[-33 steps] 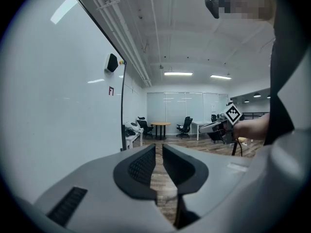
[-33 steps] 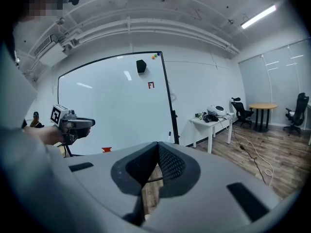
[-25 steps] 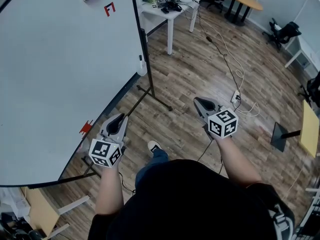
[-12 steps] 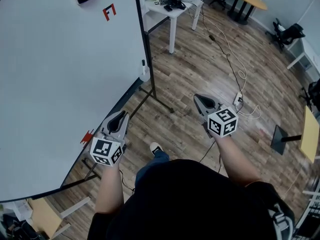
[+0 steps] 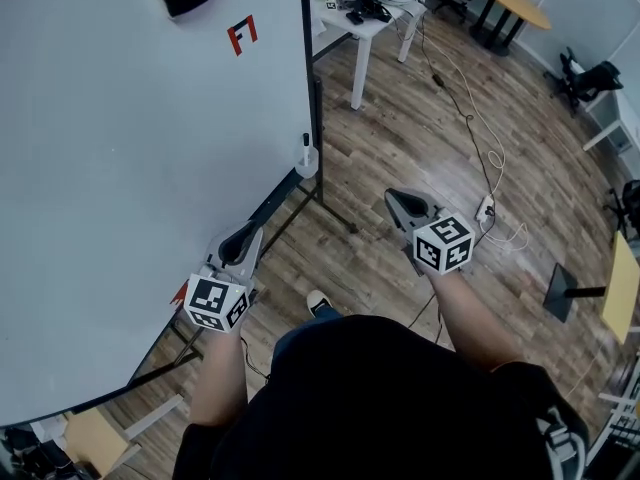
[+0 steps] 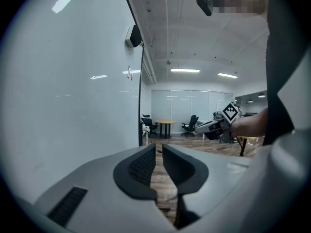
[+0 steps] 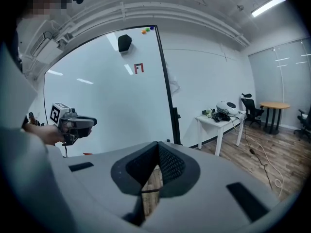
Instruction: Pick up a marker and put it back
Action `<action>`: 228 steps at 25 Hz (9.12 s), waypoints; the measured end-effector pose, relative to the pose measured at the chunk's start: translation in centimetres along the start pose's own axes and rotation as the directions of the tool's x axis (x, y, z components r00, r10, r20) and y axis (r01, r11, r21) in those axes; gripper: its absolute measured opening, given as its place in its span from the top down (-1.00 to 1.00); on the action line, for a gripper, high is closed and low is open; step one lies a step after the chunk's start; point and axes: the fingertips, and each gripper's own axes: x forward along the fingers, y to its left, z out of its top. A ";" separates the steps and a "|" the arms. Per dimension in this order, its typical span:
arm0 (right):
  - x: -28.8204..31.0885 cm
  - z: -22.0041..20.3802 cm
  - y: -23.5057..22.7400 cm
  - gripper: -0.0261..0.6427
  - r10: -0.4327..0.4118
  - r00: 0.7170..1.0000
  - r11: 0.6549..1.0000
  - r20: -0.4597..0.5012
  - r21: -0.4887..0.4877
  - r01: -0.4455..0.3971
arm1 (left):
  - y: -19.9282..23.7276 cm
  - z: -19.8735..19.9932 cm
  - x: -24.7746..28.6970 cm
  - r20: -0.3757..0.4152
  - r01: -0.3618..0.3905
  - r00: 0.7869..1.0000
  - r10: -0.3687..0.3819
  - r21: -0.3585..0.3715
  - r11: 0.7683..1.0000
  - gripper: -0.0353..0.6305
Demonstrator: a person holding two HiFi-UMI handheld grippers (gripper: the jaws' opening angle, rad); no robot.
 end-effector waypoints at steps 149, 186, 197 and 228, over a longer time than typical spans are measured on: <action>23.8 5.4 -2.8 0.74 0.396 0.905 0.916 -0.152 0.005 -0.400 | 6.1 -0.5 7.2 -0.058 -0.184 0.982 0.180 -0.083 0.979 0.73; 23.3 2.9 -3.9 0.74 0.348 0.921 0.937 -0.176 0.042 -0.346 | 7.3 -0.5 7.3 -0.073 -0.162 0.985 0.156 -0.092 0.982 0.73; 27.4 -0.7 -4.1 0.74 0.349 0.908 0.935 -0.232 0.024 -0.353 | 8.8 -1.2 6.2 -0.106 -0.219 0.973 0.207 -0.114 0.969 0.73; 31.2 -7.7 -3.8 0.64 0.342 0.878 0.915 -0.337 -0.092 -0.392 | 8.4 -2.4 5.9 -0.133 -0.244 0.965 0.226 -0.135 0.960 0.73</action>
